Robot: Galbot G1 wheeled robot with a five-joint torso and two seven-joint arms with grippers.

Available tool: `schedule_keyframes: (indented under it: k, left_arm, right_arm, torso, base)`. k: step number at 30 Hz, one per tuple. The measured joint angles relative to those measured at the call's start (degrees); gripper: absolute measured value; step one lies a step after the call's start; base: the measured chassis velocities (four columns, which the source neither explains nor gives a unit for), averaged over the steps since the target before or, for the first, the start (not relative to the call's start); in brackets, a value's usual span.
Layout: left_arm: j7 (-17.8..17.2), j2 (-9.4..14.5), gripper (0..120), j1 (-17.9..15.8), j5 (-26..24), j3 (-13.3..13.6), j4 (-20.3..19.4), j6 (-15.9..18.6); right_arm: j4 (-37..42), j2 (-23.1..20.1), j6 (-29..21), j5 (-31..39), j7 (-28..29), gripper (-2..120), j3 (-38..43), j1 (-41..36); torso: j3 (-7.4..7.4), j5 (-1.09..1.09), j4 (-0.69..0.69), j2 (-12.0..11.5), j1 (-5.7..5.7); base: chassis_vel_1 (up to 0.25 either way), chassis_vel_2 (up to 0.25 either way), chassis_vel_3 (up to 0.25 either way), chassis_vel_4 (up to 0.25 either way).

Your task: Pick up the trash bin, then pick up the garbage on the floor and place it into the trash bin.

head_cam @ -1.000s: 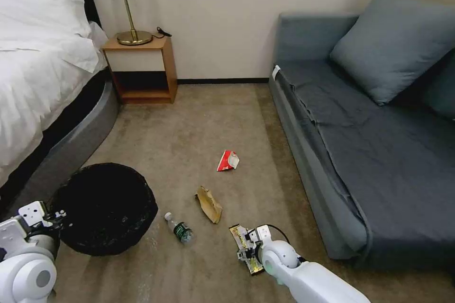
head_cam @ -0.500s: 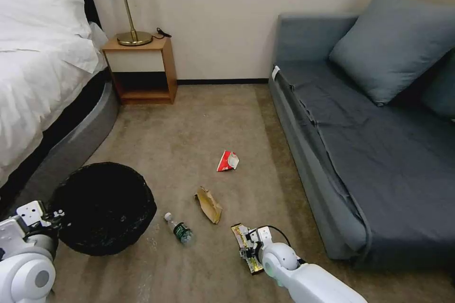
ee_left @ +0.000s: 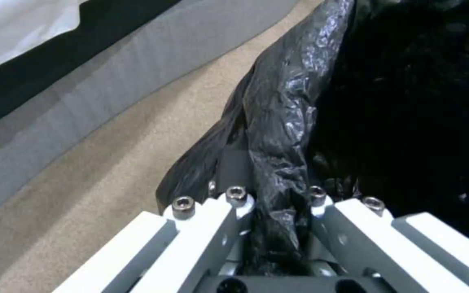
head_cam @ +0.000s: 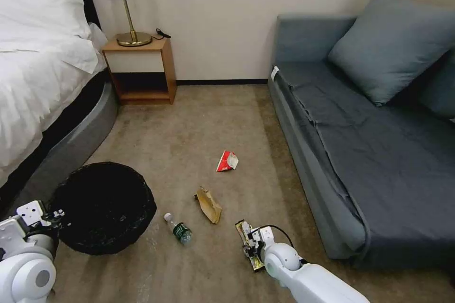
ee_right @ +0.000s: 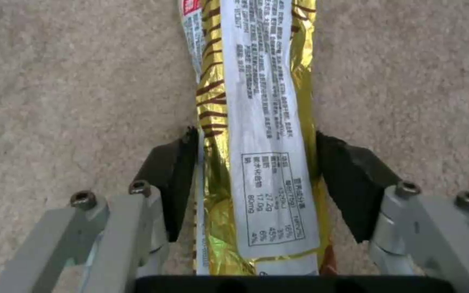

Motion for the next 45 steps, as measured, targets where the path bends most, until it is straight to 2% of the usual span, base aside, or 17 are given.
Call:
schedule_keyframes:
  k: [6, 11, 18, 21, 22, 25, 26, 28, 31, 39, 42, 44, 45]
  left_arm:
    - [0.0, -0.1, 3, 0.0, 0.1, 0.3, 0.0, 0.0]
    - [0.0, -0.1, 3, 0.0, 0.2, 0.5, 0.0, 0.0]
    - [0.0, -0.3, 3, 0.0, 0.5, 0.6, -0.1, -0.1]
    - [0.0, -0.3, 3, -0.1, 0.6, 0.9, -0.1, -0.1]
    - [0.0, -0.3, 3, -0.1, 0.6, 0.9, -0.1, -0.1]
    - [0.0, -0.4, 3, -0.1, 0.9, 1.2, -0.1, -0.1]
    - [0.0, -0.4, 3, -0.1, 0.9, 1.2, -0.1, -0.1]
    - [0.0, -0.4, 3, -0.2, 1.0, 1.3, -0.1, -0.1]
    - [0.0, -0.4, 3, -0.2, 1.0, 1.3, -0.1, -0.1]
    - [0.0, -0.2, 3, -0.1, 1.0, 1.3, -0.1, -0.1]
    - [0.0, -0.1, 3, -0.1, 0.9, 1.5, -0.1, -0.1]
    - [0.1, -0.1, 3, -0.3, 1.0, 2.2, -0.1, -0.1]
    - [0.1, -0.1, 3, -0.3, 1.0, 2.2, -0.1, -0.1]
  right_arm:
    - [1.0, -1.4, 0.0, 0.0, 0.0, 54, 0.0, -0.2]
    - [2.4, -3.1, 0.0, -0.1, 0.2, 47, 0.0, -0.5]
    - [3.1, -4.4, 0.4, -0.4, 0.3, 46, 0.2, -1.0]
    - [3.4, -5.4, 1.0, -1.2, -0.2, 32, 0.5, -1.4]
    - [3.4, -5.4, 1.0, -1.2, -0.2, 32, 0.5, -1.4]
    - [3.8, -6.0, 1.5, -1.8, -0.8, 19, 0.7, -1.7]
    - [3.8, -6.0, 1.5, -1.8, -0.8, 19, 0.7, -1.7]
    - [4.4, -6.5, 1.8, -1.8, -0.9, 8, 0.9, -1.9]
    - [4.9, -6.8, 2.0, -1.8, -0.9, 0, 1.0, -2.0]
    - [8.9, -8.7, 3.3, -0.8, -1.1, 0, 1.6, -2.1]
    - [14.0, -9.9, 4.7, 1.0, -1.3, 0, 2.9, -1.5]
    - [21.8, -11.2, 6.9, 4.2, -1.5, 0, 3.7, 0.5]
    - [21.8, -11.2, 6.9, 4.2, -1.5, 0, 3.7, 0.5]
  torso:
    - [0.02, 0.02, 0.02, 0.0, 0.01]
    - [0.02, -0.05, -0.06, 0.0, 0.01]
    - [0.02, -0.05, -0.04, 0.0, 0.01]
    - [0.02, -0.06, -0.05, 0.0, 0.01]
    - [0.02, -0.06, -0.05, 0.0, 0.01]
    - [0.02, -0.07, -0.06, 0.0, 0.01]
    - [0.02, -0.07, -0.06, 0.0, 0.01]
    - [0.01, -0.07, -0.05, 0.0, 0.01]
    - [0.01, -0.05, -0.05, 0.0, 0.01]
    - [0.01, -0.05, -0.04, 0.0, 0.01]
    - [0.01, -0.04, -0.05, 0.0, 0.01]
    - [0.01, -0.06, -0.04, 0.0, 0.01]
    - [0.01, -0.06, -0.04, 0.0, 0.01]
  base:
    - [0.0, 0.0, 0.0, 0.0]
    - [0.0, 0.0, 0.0, 0.0]
    - [0.0, 0.0, 0.0, 0.0]
    - [0.0, 0.0, 0.0, 0.0]
    - [0.0, 0.0, 0.0, 0.0]
    - [0.0, 0.0, 0.0, 0.0]
    - [0.0, 0.0, 0.0, 0.0]
    - [0.0, 0.0, 0.0, 0.0]
    - [0.0, 0.0, 0.0, 0.0]
    - [0.0, 0.0, 0.0, 0.0]
    - [0.0, 0.0, 0.0, 0.0]
    - [0.0, 0.0, 0.0, 0.0]
    - [0.0, 0.0, 0.0, 0.0]
